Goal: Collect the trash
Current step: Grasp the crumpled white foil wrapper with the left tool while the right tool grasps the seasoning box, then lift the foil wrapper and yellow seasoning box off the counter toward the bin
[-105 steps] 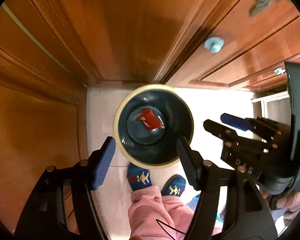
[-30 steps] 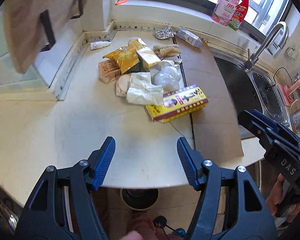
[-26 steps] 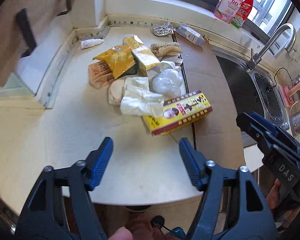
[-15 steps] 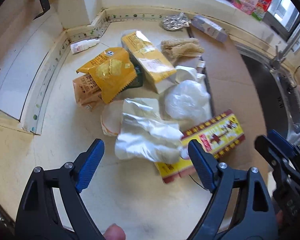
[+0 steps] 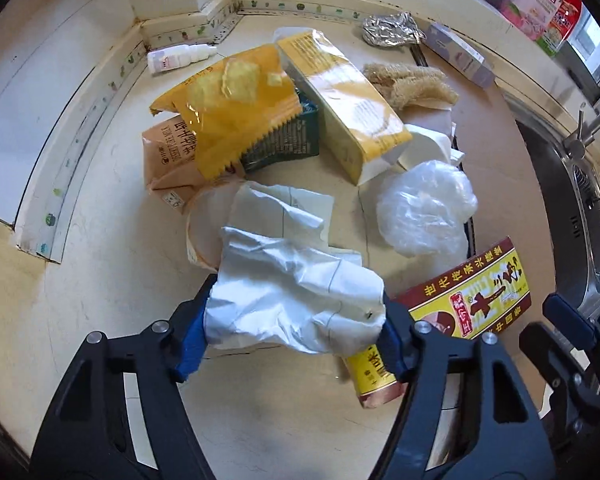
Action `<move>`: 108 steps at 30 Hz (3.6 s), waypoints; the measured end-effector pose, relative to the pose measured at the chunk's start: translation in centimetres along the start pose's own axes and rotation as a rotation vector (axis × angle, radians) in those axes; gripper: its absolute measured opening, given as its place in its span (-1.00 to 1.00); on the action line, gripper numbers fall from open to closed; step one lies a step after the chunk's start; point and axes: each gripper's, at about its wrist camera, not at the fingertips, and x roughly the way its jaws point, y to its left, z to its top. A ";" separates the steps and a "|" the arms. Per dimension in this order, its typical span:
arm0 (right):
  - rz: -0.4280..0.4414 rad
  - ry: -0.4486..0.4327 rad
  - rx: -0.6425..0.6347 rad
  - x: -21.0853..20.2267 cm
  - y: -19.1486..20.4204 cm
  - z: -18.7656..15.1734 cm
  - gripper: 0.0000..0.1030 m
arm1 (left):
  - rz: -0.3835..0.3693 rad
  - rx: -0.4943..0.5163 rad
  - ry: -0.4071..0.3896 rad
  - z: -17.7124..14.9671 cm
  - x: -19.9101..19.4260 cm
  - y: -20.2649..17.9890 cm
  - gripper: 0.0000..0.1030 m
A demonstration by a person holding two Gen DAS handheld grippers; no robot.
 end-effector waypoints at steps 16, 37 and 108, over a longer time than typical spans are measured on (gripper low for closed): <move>0.158 0.095 0.278 2.1 2.6 -3.6 -0.04 | 0.012 0.031 -0.062 -3.8 -4.0 3.9 0.02; 0.156 -0.063 0.601 6.9 1.5 -3.7 0.08 | -0.016 0.064 -0.088 -5.2 -5.9 5.5 0.02; 0.017 -0.032 0.226 -2.9 8.1 -5.8 0.17 | -0.057 0.119 -0.176 -14.6 -13.6 5.5 0.03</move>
